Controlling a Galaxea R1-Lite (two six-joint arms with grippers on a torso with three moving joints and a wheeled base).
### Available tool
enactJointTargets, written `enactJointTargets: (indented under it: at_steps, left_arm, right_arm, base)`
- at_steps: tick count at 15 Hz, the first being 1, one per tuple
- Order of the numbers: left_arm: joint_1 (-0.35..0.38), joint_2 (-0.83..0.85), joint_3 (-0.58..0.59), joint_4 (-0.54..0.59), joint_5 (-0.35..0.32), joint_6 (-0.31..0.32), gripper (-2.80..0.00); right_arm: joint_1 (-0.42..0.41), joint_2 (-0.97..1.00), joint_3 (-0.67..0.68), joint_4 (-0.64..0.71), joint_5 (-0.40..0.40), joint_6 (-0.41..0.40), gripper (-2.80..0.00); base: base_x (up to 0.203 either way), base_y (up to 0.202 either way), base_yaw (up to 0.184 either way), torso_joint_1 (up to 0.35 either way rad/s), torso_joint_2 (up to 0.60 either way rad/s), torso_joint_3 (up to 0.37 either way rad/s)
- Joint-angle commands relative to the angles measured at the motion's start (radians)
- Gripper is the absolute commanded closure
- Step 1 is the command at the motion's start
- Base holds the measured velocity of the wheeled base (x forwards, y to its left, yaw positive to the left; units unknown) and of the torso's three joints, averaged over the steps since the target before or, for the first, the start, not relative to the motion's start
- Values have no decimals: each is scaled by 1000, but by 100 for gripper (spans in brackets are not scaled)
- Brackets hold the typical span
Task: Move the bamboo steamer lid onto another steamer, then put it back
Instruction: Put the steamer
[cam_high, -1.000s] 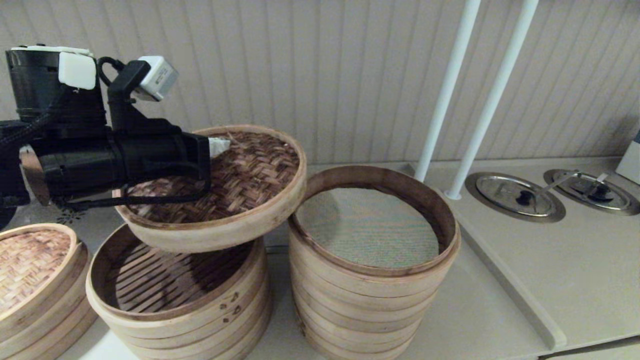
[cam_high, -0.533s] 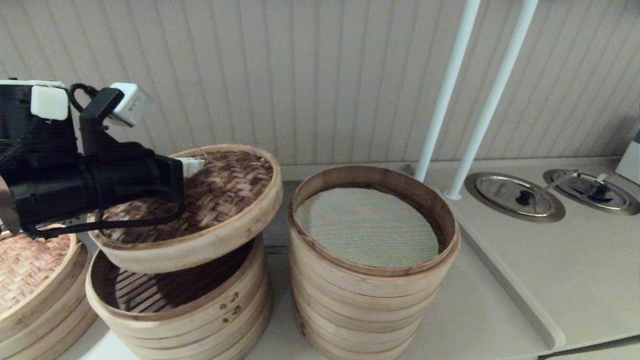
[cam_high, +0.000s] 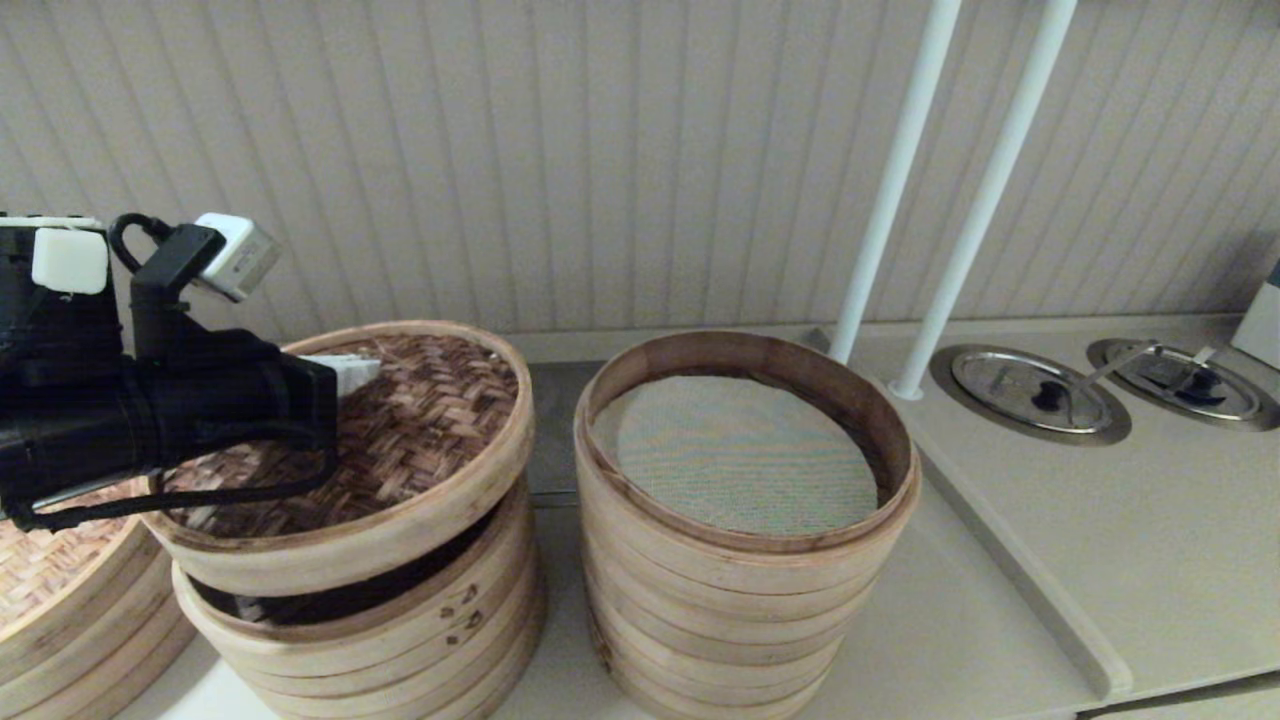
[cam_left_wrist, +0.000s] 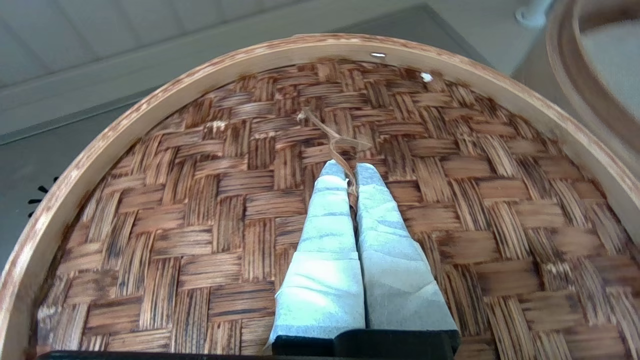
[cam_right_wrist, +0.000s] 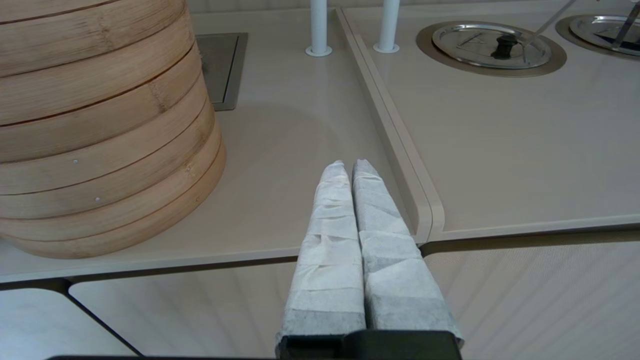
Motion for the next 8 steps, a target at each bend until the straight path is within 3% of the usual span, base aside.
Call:
enactJointTargets:
  at_steps: [1, 5, 8]
  left_arm:
    - [3, -5, 33, -28, -1, 8, 0]
    - [2, -3, 98, -62, -1, 22, 0]
    - [6, 27, 148, -153, -1, 28, 0]
  right_arm:
    - [0, 0, 3, 0, 0, 0, 0]
    - [0, 0, 3, 0, 0, 0, 0]
    - [0, 0, 3, 0, 0, 0, 0]
  base:
    - [0, 0, 0, 0, 0, 0]
    - [0, 0, 0, 0, 0, 0]
    - [0, 0, 0, 0, 0, 0]
